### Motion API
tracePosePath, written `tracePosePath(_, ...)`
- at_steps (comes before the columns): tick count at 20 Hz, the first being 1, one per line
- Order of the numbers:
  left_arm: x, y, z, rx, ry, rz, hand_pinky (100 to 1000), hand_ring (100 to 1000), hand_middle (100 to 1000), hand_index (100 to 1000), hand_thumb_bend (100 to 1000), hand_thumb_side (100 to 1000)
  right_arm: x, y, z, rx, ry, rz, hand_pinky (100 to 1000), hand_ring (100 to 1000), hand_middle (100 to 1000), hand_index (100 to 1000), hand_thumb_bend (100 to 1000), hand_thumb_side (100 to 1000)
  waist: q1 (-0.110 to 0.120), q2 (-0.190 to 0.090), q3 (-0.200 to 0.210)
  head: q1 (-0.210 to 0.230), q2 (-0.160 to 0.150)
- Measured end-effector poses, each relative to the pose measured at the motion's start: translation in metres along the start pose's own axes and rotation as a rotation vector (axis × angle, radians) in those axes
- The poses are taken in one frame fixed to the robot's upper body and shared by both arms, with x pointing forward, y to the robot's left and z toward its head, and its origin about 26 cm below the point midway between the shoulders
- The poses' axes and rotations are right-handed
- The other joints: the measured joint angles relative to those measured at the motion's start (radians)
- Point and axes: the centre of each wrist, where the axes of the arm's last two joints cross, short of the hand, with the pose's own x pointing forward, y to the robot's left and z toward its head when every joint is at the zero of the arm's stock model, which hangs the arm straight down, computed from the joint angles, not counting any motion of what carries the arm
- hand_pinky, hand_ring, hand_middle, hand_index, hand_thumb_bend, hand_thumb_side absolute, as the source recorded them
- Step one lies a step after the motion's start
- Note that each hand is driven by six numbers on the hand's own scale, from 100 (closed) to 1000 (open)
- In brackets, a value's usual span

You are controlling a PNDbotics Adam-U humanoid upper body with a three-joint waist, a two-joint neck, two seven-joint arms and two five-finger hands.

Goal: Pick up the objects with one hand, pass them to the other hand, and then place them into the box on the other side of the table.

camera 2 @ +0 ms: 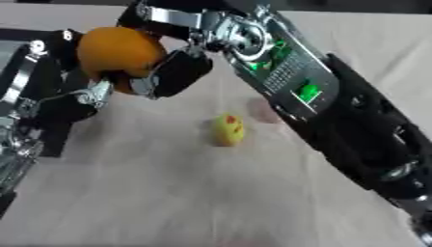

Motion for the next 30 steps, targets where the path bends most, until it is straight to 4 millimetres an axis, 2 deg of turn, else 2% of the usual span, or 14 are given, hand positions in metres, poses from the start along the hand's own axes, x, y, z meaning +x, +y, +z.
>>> tracePosePath(2, 0.000, 0.000, 0.000, 0.000, 0.009, -0.004, 492, 440, 274, 449, 100, 100, -0.002, 0.001, 0.000, 0.001, 0.003, -0.010, 786, 683, 526, 600, 100, 100, 0.000, 0.000, -0.001, 0.000, 0.000)
tracePosePath(3, 0.000, 0.000, 0.000, 0.002, 0.014, -0.006, 483, 424, 250, 424, 100, 100, -0.003, 0.001, 0.000, 0.002, 0.003, -0.017, 787, 701, 550, 626, 151, 120, 0.000, 0.000, -0.001, 0.000, 0.000)
tracePosePath(5, -0.001, 0.000, 0.000, 0.010, 0.026, -0.009, 471, 403, 215, 391, 100, 100, -0.003, 0.000, 0.001, -0.001, 0.000, -0.031, 798, 744, 603, 677, 298, 231, 0.000, 0.000, -0.001, 0.000, 0.000)
tracePosePath(9, -0.004, 0.000, 0.001, 0.041, 0.053, -0.013, 453, 368, 155, 332, 137, 100, -0.006, 0.001, 0.002, -0.022, 0.006, -0.050, 833, 823, 725, 778, 482, 395, 0.000, 0.000, -0.002, 0.000, 0.000)
tracePosePath(12, -0.006, 0.000, 0.003, 0.063, 0.069, -0.009, 442, 353, 125, 302, 131, 100, -0.009, 0.001, 0.005, -0.047, 0.019, -0.059, 848, 850, 772, 819, 491, 452, 0.000, 0.000, -0.002, 0.000, 0.000)
tracePosePath(16, -0.009, 0.004, 0.006, 0.100, 0.094, -0.009, 425, 337, 101, 279, 189, 100, -0.014, 0.000, 0.010, -0.074, 0.026, -0.066, 867, 879, 814, 855, 456, 519, 0.000, 0.000, -0.003, 0.000, 0.000)
tracePosePath(23, -0.018, 0.020, 0.016, 0.186, 0.147, -0.030, 408, 325, 100, 253, 276, 100, -0.027, -0.008, 0.024, -0.168, 0.032, -0.094, 866, 881, 814, 855, 437, 514, 0.002, 0.000, -0.007, 0.011, 0.000)
tracePosePath(30, -0.025, 0.040, 0.025, 0.278, 0.182, -0.078, 401, 326, 100, 247, 315, 100, -0.051, -0.013, 0.052, -0.290, 0.120, -0.118, 861, 876, 808, 850, 433, 508, 0.007, 0.000, -0.009, 0.036, -0.001)
